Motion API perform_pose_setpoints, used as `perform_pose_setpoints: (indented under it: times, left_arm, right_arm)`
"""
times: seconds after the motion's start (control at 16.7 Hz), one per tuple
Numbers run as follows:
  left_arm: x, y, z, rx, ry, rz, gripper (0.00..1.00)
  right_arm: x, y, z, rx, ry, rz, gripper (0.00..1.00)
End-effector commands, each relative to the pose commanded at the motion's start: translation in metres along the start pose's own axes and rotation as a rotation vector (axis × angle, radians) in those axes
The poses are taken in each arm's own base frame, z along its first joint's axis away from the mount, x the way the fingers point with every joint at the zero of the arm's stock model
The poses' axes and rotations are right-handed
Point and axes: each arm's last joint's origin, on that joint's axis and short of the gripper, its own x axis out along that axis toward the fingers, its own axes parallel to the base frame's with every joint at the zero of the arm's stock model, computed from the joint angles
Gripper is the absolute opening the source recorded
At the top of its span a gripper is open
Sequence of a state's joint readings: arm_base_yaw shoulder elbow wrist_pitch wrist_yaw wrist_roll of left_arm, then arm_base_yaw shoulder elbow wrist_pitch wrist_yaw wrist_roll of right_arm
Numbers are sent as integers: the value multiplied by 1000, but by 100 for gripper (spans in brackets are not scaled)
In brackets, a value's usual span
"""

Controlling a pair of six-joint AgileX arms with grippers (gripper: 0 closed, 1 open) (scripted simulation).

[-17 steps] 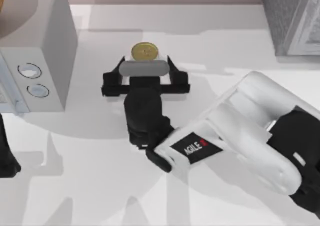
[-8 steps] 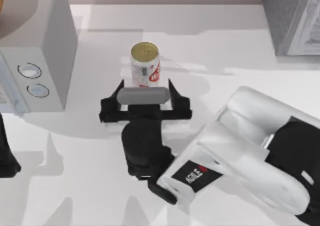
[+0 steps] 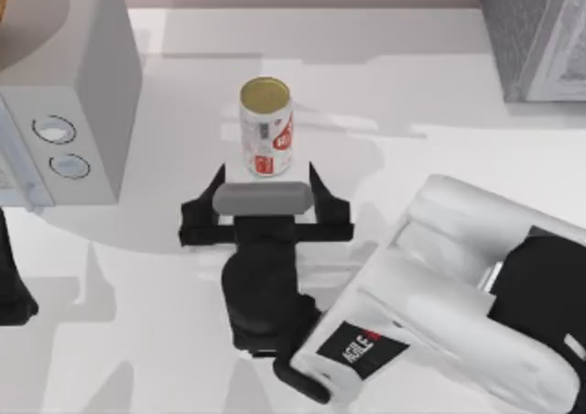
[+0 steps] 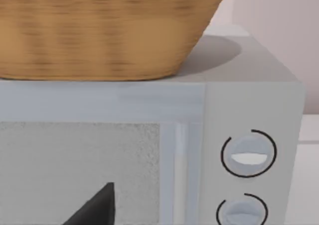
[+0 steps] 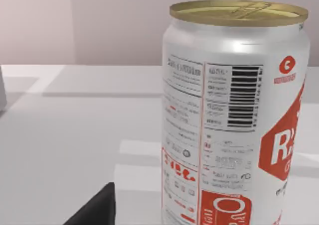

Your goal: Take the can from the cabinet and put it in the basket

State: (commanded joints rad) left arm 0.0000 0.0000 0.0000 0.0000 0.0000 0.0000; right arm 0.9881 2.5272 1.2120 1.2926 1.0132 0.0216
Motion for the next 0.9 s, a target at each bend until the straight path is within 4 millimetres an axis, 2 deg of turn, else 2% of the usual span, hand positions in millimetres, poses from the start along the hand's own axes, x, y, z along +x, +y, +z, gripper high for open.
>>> perform_pose_setpoints:
  times: [0.12,0.42,0.78,0.9]
  left_arm:
    - [0,0,0,0,0,0,100]
    - [0,0,0,0,0,0,100]
    - [0,0,0,0,0,0,100]
    - [0,0,0,0,0,0,100]
  right_arm:
    - [0,-8,1,2,-1,1,100]
    - [-1,-45,-1,-3,2,1,100]
    - [-3,-47,-2,-5,4,4,100]
    - [3,-55,3,-18,14,-4,100]
